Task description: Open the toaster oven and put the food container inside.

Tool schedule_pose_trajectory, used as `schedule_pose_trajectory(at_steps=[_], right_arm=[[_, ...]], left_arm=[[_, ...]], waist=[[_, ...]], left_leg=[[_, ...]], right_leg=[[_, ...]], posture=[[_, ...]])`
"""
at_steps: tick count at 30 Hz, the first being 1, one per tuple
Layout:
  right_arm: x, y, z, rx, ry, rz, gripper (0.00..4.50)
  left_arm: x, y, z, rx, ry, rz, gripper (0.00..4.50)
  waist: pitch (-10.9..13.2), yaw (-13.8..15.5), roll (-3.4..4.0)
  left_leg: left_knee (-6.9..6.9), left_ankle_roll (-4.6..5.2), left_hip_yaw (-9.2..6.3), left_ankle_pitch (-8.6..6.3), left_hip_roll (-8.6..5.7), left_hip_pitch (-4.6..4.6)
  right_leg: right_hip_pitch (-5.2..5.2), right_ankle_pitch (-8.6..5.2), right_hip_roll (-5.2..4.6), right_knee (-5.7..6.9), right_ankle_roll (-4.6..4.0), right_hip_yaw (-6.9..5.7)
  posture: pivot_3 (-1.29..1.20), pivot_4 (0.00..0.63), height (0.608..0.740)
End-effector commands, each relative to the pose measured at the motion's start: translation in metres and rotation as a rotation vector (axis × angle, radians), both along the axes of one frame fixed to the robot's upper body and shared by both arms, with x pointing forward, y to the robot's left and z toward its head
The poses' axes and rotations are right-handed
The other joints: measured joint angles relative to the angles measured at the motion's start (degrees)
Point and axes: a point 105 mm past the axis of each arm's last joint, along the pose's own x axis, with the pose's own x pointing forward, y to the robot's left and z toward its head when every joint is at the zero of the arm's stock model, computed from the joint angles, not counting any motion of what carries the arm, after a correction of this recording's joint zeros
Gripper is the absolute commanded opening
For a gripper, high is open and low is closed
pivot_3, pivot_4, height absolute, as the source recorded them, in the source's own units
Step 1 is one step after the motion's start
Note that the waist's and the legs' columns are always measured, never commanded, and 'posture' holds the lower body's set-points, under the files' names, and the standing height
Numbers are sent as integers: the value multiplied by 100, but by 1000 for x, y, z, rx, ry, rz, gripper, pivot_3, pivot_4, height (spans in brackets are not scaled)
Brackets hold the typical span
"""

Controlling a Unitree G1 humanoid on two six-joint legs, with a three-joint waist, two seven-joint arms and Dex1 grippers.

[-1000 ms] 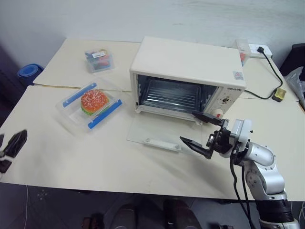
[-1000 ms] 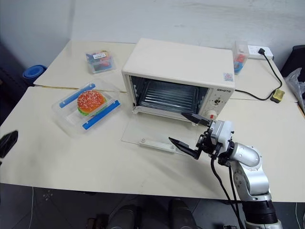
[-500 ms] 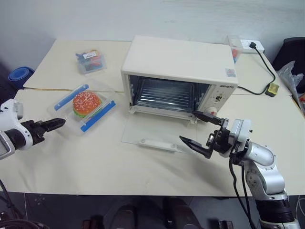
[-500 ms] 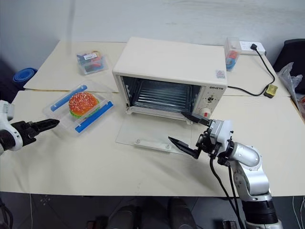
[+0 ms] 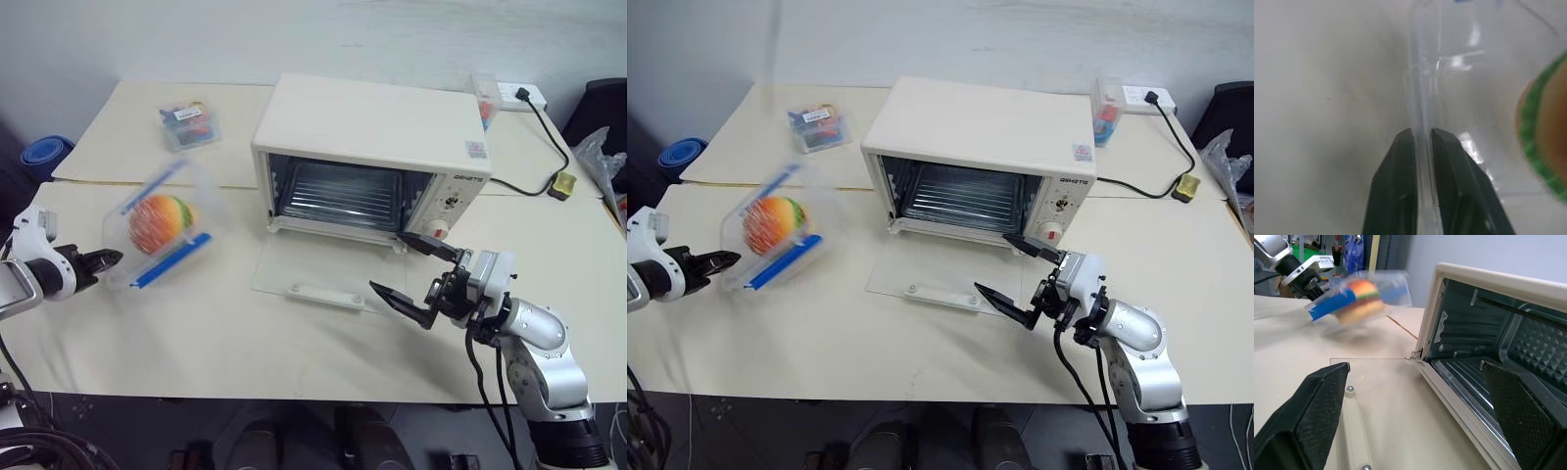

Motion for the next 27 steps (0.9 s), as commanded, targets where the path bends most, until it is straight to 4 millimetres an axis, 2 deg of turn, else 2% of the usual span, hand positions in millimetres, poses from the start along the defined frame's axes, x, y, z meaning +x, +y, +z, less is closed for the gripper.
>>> schedule_pose_trajectory(at_steps=[1, 4, 10, 14, 16, 18, 21, 24, 27], right_arm=[[-5, 1, 8, 10, -50, -3, 4500], [-5, -1, 6, 7, -48, -10, 4500], [-4, -5, 3, -7, -38, -28, 4500], [-8, -15, -3, -39, -18, -67, 4500], [-14, -22, -10, -69, 1, -85, 4500], [-19, -28, -15, -90, 16, -102, 4500], [-27, -42, -21, -103, 45, -170, 4500], [-34, -51, -26, -111, 67, -219, 4500], [-40, -53, -29, -102, 78, -255, 4500]], left_arm=[[-3, 12, 29, 79, -61, 14, 3], [-6, 11, 45, 141, -81, -34, 3], [-16, -12, 71, 245, -76, -214, 3], [-20, -55, 74, 259, -1, -397, 3], [-15, -84, 74, 279, -7, -517, 3], [-13, -104, 72, 290, 3, -603, 3], [-2, -145, 70, 252, -53, -723, 3], [11, -178, 64, 217, -76, -780, 3], [26, -197, 56, 215, -76, -751, 3]], waist=[[0, -17, 0], [2, -29, -4], [2, 5, -4], [3, 47, -6], [3, 53, -5], [3, 59, -5], [4, 61, -4], [4, 68, -4], [4, 18, -5]], left_leg=[[0, 0, 2, 0, -1, 0], [-1, -11, 2, 4, 5, -6], [-3, -11, 0, 5, 0, -11], [-2, 6, -9, -2, -4, -14], [-1, 14, -9, -6, -7, -18], [0, 15, -8, -5, -9, -18], [4, 3, -5, 1, -10, -17], [19, 6, -4, 0, -8, -18], [24, 4, 0, 0, -9, -15]], right_leg=[[-1, 0, 0, 1, 0, 2], [-8, 0, 4, 0, 0, 2], [-6, 0, -2, -7, 0, 2], [-2, 0, -5, -9, 0, -4], [-3, 0, -5, -10, 0, -3], [-3, 0, -6, -9, 1, -2], [-3, 1, -3, -2, 2, 0], [-2, 1, 3, 9, 3, 0], [-3, 2, 5, 22, 5, 7]], posture=[[0, 150, 740], [0, 150, 740], [0, 150, 740], [0, 150, 740], [0, 150, 740], [0, 150, 740], [0, 150, 740], [0, 150, 740], [0, 150, 740]])
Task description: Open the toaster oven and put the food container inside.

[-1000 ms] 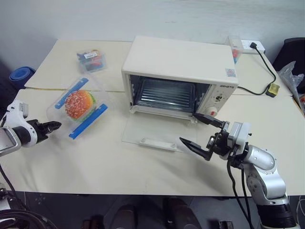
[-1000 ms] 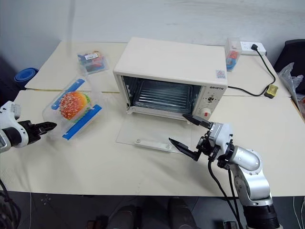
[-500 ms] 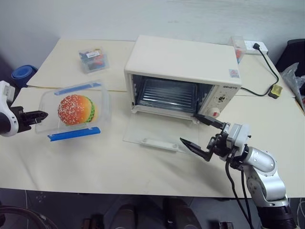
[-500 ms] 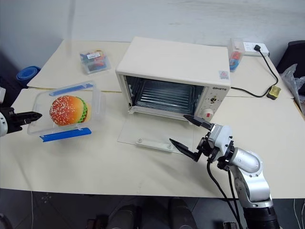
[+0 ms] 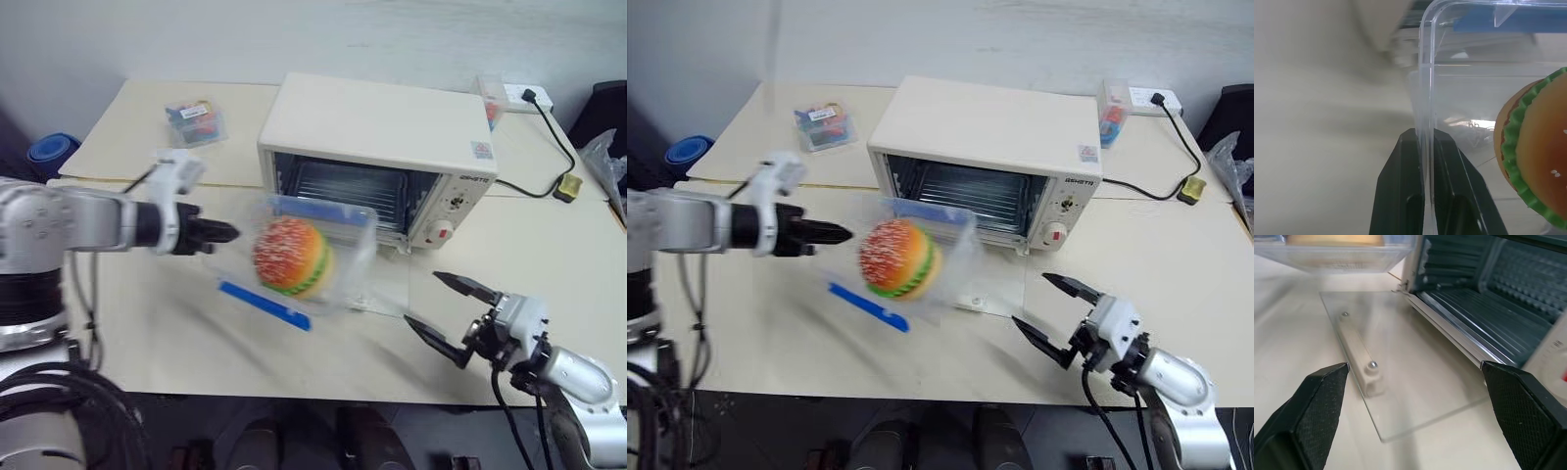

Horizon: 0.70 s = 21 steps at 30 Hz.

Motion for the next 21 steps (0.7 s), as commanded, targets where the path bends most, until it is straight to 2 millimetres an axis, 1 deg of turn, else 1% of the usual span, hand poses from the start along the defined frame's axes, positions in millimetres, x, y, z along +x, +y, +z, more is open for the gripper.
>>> schedule_pose_trajectory(at_steps=[1, 5, 8, 10, 11, 12, 16, 19, 21], right_arm=[[-6, -1, 13, 0, -64, -35, 4500], [-11, 2, 13, 22, -70, -56, 4500], [-13, 3, 11, 33, -68, -72, 4500], [-14, 3, 10, 38, -67, -83, 4500], [-15, 3, 10, 44, -68, -92, 4500], [-15, 3, 10, 51, -68, -99, 4500], [-18, 2, 6, 51, -66, -105, 4500], [-17, -3, 6, 60, -69, -118, 4500], [-16, -8, 7, 79, -70, -132, 4500]], left_arm=[[16, -10, 6, -1, -44, 56, 3], [25, -20, 0, 34, -40, 78, 3], [33, -22, 0, 53, -53, 123, 3], [35, -24, 2, 43, -59, 131, 664], [34, -27, 3, 36, -60, 117, 842], [35, -27, 3, 28, -62, 122, 1146], [36, -26, 10, -28, -78, 133, 2376], [31, -23, 22, -136, -94, 95, 3260], [25, -21, 37, -194, -182, 38, 3872]], waist=[[0, -30, 0], [0, -44, 0], [0, -17, 0], [0, -13, 0], [0, -12, 0], [0, -12, 0], [0, -26, 0], [0, -33, 0], [0, -40, 0]], left_leg=[[0, -3, 1, 2, 0, 2], [-2, -23, 14, 13, 6, 11], [0, -24, 12, 16, 1, 13], [0, -23, 12, 16, -2, 15], [0, -23, 11, 16, -2, 15], [0, -23, 11, 16, -2, 15], [0, -26, 10, 17, -2, 14], [-1, -30, 11, 19, 2, 16], [-1, -30, 11, 19, 2, 16]], right_leg=[[0, 0, 2, 1, 0, 1], [-6, -1, 15, 11, 1, 15], [-3, -1, 10, 11, 2, 14], [1, -2, 8, 10, 2, 14], [1, -2, 8, 10, 3, 14], [1, -2, 8, 10, 3, 14], [0, -2, 8, 10, 3, 14], [-1, -2, 11, 13, 3, 13], [-1, -2, 11, 13, 3, 13]], posture=[[0, 150, 740], [0, 150, 740], [0, 150, 740], [0, 150, 740], [0, 150, 740], [0, 150, 740], [0, 150, 740], [0, 150, 740], [0, 150, 740]])
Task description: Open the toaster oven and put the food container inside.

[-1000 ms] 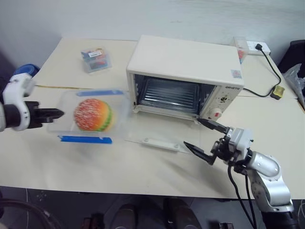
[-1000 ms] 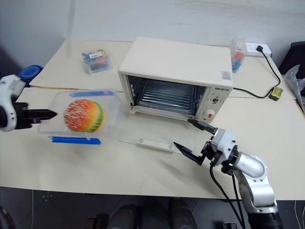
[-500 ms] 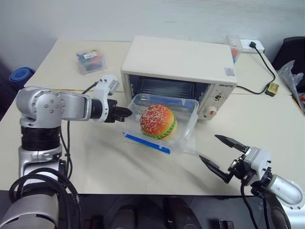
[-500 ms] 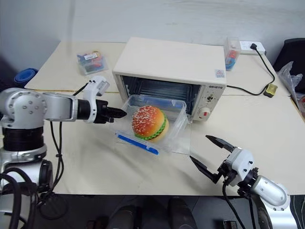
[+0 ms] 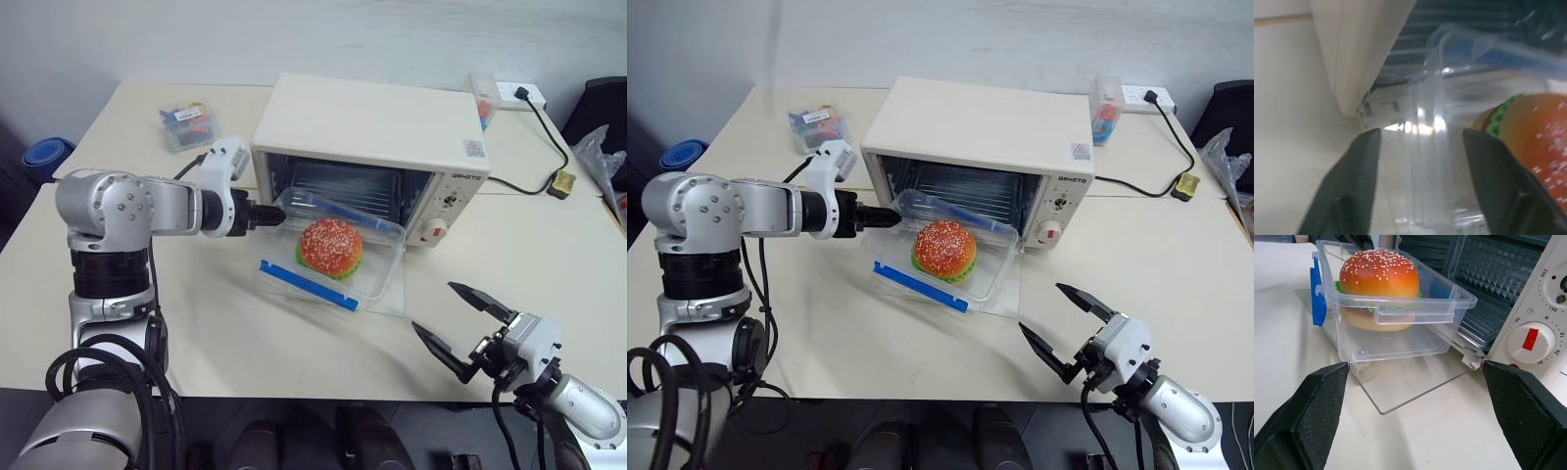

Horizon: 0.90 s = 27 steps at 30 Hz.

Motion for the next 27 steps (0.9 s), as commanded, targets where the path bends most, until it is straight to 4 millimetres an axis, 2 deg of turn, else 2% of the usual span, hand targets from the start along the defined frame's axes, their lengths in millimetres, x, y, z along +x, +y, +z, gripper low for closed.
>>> schedule_pose_trajectory(at_steps=[1, 6, 8, 9, 10, 12, 14, 16, 19, 21, 27], right_arm=[[0, -9, 12, 36, -49, -24, 4500], [-1, -10, 17, 28, -2, 75, 4500], [-4, -9, 18, 16, 32, 131, 4100], [-7, -6, 17, 1, 66, 176, 3812], [-10, -3, 16, -10, 90, 207, 3621], [-16, 2, 11, -43, 141, 271, 2968], [-27, 17, 0, -107, 214, 361, 2271], [-31, 33, -7, -104, 255, 405, 1583], [-29, 52, -11, -103, 266, 444, 463], [-23, 60, -12, -108, 254, 449, 0], [4, 82, -6, -92, 247, 442, 0]], left_arm=[[-11, 10, 32, -99, -164, -83, 3872], [-37, 42, 41, -119, -317, -226, 3872], [-52, 55, 38, -109, -406, -334, 3915], [-57, 69, 31, -93, -444, -353, 3469], [-60, 78, 26, -75, -468, -365, 3335], [-68, 90, 16, -68, -507, -398, 2772], [-79, 96, -11, 2, -488, -458, 2117], [-93, 94, -43, 66, -438, -527, 1497], [-101, 82, -60, 31, -434, -536, 494], [-102, 72, -66, 7, -453, -534, 20], [-87, 43, -72, -9, -569, -484, 20]], waist=[[0, -13, 0], [1, -13, 2], [1, -6, 4], [2, 3, 4], [2, 5, 4], [2, 27, 5], [2, 46, 5], [0, 61, 3], [1, 65, 2], [0, 97, 0], [0, 136, 1]], left_leg=[[-1, -1, 2, 0, 0, 0], [-6, -7, 3, 2, 3, 9], [-8, -8, 6, 2, 4, 10], [-10, -7, 6, 2, 4, 11], [-9, -7, 1, 2, 5, 10], [-9, 0, 3, 0, 5, 14], [-9, 9, -4, -4, 6, 11], [-14, 50, -5, -27, 10, 10], [-12, 61, -3, -34, 13, 7], [-8, 70, -6, -39, 13, 4], [-8, 72, -5, -41, 8, 4]], right_leg=[[0, 0, 0, 0, 0, 2], [2, -2, 1, 0, -3, 5], [3, -3, 1, -2, -6, 7], [4, -5, -1, -6, -9, 7], [8, -6, -1, -6, -11, 1], [15, -7, -6, -11, -13, 2], [19, -8, -7, -17, -15, -4], [21, -9, -11, -30, -16, -5], [23, -8, -17, -37, -15, -3], [25, -5, -21, -41, -11, -5], [22, -3, -20, -41, -7, -5]], posture=[[0, 150, 740], [0, 150, 740], [0, 150, 740], [0, 150, 740], [0, 150, 740], [0, 150, 740], [0, 150, 740], [0, 150, 740], [0, 150, 740], [0, 150, 740], [0, 150, 740]])
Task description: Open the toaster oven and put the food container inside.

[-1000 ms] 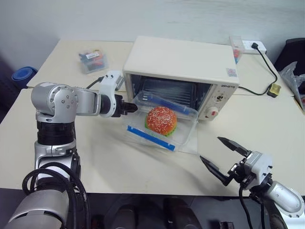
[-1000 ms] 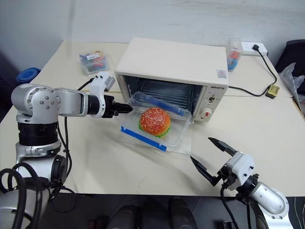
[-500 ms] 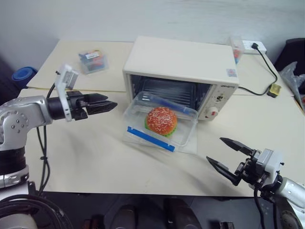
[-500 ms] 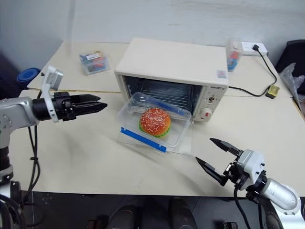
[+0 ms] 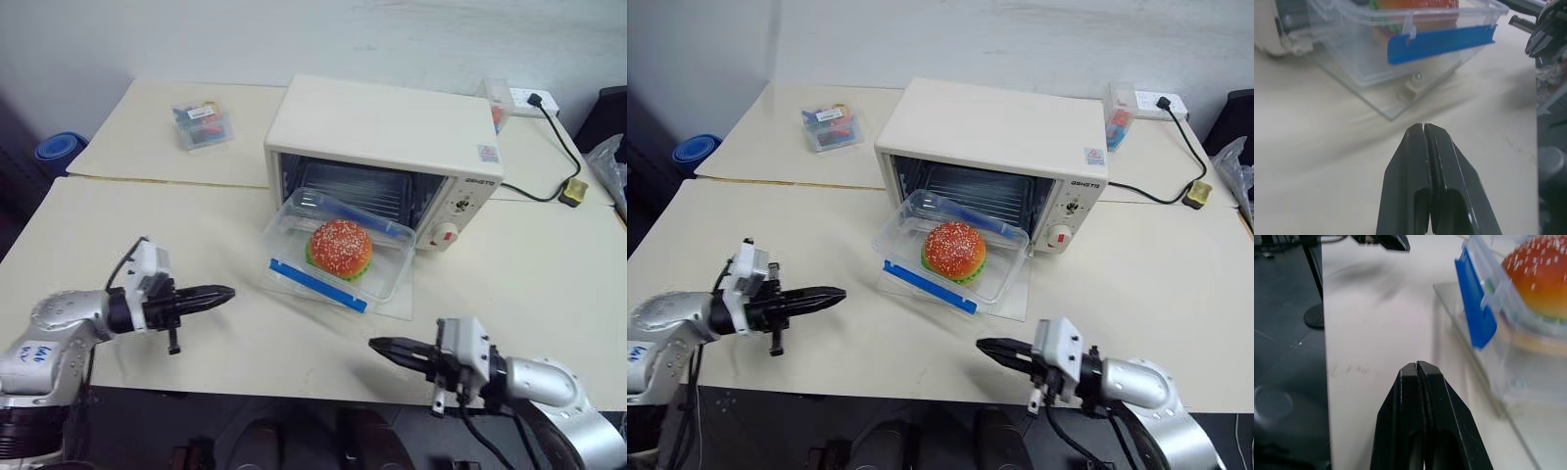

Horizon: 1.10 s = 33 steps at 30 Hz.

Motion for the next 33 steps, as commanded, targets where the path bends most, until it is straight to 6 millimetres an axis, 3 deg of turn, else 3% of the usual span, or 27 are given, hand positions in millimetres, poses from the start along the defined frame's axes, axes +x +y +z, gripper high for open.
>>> schedule_pose_trajectory(at_steps=[1, 4, 10, 18, 25, 33], right_arm=[[16, 8, 6, 19, -16, -31, 0], [39, 13, 21, 53, -95, -80, 0], [73, 4, 39, 69, -189, -173, 0], [106, 2, 53, 96, -285, -252, 0], [117, 19, 55, 139, -298, -253, 0], [146, 25, 63, 143, -371, -380, 0]], left_arm=[[10, -17, 11, 3, -101, 9, 20], [18, -37, 11, -10, -119, -11, 20], [37, -57, 12, -32, -135, 21, 20], [76, -63, 28, -136, -206, 204, 20], [97, -67, 40, -192, -242, 293, 20], [111, -74, 42, -236, -257, 337, 20]], waist=[[0, 9, -1], [-1, 5, -1], [-1, -4, -1], [-1, -21, -1], [-1, -9, -1], [-1, -117, -1]], left_leg=[[1, -1, -2, 0, 0, -4], [9, -2, -2, 1, -4, -9], [8, -2, 0, 1, -5, -10], [15, -7, 5, 5, -3, -11], [17, -26, 7, 15, -3, -16], [21, -41, 9, 25, -3, -17]], right_leg=[[-3, 0, 2, 0, 0, -2], [-7, 2, 4, 3, 4, -7], [-8, 3, 6, 2, 6, -7], [-16, 4, 14, 16, 7, -3], [-20, 4, 15, 15, 8, -2], [-26, 5, 15, 31, 8, -2]], posture=[[0, 150, 740], [0, 150, 740], [0, 150, 740], [0, 150, 740], [0, 150, 740], [0, 150, 740]])
